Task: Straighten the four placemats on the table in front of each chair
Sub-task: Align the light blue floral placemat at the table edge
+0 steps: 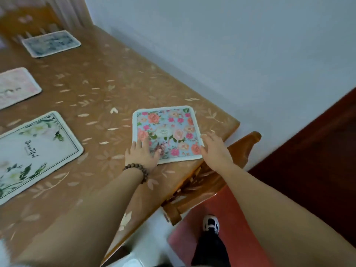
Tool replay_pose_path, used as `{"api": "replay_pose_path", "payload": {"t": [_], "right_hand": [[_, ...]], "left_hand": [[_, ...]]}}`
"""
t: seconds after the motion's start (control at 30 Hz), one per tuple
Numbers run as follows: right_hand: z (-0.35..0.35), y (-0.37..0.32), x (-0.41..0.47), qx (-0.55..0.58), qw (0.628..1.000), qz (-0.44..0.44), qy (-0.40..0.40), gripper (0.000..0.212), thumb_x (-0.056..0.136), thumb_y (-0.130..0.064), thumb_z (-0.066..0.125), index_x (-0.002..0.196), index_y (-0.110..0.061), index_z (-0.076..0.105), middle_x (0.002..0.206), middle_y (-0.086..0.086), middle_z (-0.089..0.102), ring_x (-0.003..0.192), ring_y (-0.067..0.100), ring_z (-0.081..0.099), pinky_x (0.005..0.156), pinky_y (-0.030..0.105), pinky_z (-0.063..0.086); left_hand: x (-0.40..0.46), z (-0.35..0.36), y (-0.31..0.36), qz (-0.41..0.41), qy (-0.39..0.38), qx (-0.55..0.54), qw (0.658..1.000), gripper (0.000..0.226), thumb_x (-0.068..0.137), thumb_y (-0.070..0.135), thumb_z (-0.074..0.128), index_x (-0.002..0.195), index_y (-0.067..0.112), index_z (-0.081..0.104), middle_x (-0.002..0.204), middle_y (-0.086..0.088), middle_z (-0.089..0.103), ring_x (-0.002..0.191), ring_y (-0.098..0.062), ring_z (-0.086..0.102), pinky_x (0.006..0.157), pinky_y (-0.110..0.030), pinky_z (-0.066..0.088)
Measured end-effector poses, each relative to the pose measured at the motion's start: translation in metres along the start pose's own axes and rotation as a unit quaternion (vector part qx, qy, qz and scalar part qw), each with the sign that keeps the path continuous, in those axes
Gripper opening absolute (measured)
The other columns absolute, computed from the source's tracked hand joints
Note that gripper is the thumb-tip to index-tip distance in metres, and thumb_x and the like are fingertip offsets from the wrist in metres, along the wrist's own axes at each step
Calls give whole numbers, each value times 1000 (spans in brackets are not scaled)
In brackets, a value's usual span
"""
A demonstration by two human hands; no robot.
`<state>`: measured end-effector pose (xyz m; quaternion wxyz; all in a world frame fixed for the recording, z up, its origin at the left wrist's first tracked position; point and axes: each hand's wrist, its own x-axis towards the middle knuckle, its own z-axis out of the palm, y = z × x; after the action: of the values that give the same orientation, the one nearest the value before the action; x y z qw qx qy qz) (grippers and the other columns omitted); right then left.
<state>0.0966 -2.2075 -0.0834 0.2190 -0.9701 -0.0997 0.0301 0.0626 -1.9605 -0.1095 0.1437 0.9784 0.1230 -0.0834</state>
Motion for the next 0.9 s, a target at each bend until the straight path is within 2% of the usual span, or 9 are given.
{"api": "replay_pose_path", "payload": {"t": [0.13, 0.3, 0.4, 0.57, 0.63, 0.73, 0.9], "right_hand": [[17, 23, 56, -7, 996, -58, -66, 45, 95, -26, 46, 139, -14, 42, 147, 11, 35, 135, 27, 28, 111, 41, 26], [23, 56, 118, 6, 985, -122, -124, 44, 94, -30, 49, 136, -18, 45, 144, 11, 37, 128, 29, 34, 106, 41, 32], [27, 69, 139, 3, 976, -133, -175, 55, 90, -41, 54, 140, -23, 37, 151, 11, 25, 136, 31, 24, 109, 45, 30], [43, 77, 149, -16, 961, -108, -253, 85, 83, -58, 56, 149, -29, 10, 157, 16, -4, 144, 32, -5, 113, 49, 21], [48, 78, 149, -36, 958, -119, -260, 87, 83, -61, 55, 149, -29, 8, 156, 20, -6, 143, 33, -10, 115, 48, 13], [54, 78, 149, -47, 959, -131, -245, 88, 82, -63, 53, 149, -29, 7, 156, 21, -4, 143, 32, -14, 117, 46, 2], [62, 82, 149, -38, 964, -144, -221, 88, 83, -63, 51, 150, -27, 6, 156, 23, -6, 143, 31, -15, 117, 45, 0]], "left_hand": [[9, 22, 8, -90, -2, 3, 996, 74, 88, 63, 33, 146, 20, 18, 152, -8, 25, 139, -26, 19, 110, -51, 21], [25, 31, 22, -205, 7, -7, 979, 77, 86, 64, 36, 146, 19, 18, 149, -11, 28, 138, -28, 21, 110, -50, 21], [28, 34, 27, -254, 6, -21, 967, 81, 84, 67, 36, 147, 20, 16, 150, -11, 27, 138, -29, 21, 110, -51, 21], [25, 43, 37, -328, -16, -51, 943, 85, 83, 70, 38, 148, 24, 10, 155, -10, 14, 142, -27, 9, 112, -53, 14], [23, 49, 41, -346, -31, -66, 936, 85, 81, 71, 40, 147, 27, 10, 156, -12, 10, 142, -29, 8, 113, -52, 14], [22, 55, 40, -344, -33, -81, 935, 84, 78, 73, 42, 145, 29, 16, 152, -13, 16, 140, -31, 14, 110, -53, 20], [28, 62, 38, -355, 0, -80, 931, 84, 79, 71, 44, 146, 30, 16, 156, -12, 8, 142, -30, 5, 112, -50, 18]]}}
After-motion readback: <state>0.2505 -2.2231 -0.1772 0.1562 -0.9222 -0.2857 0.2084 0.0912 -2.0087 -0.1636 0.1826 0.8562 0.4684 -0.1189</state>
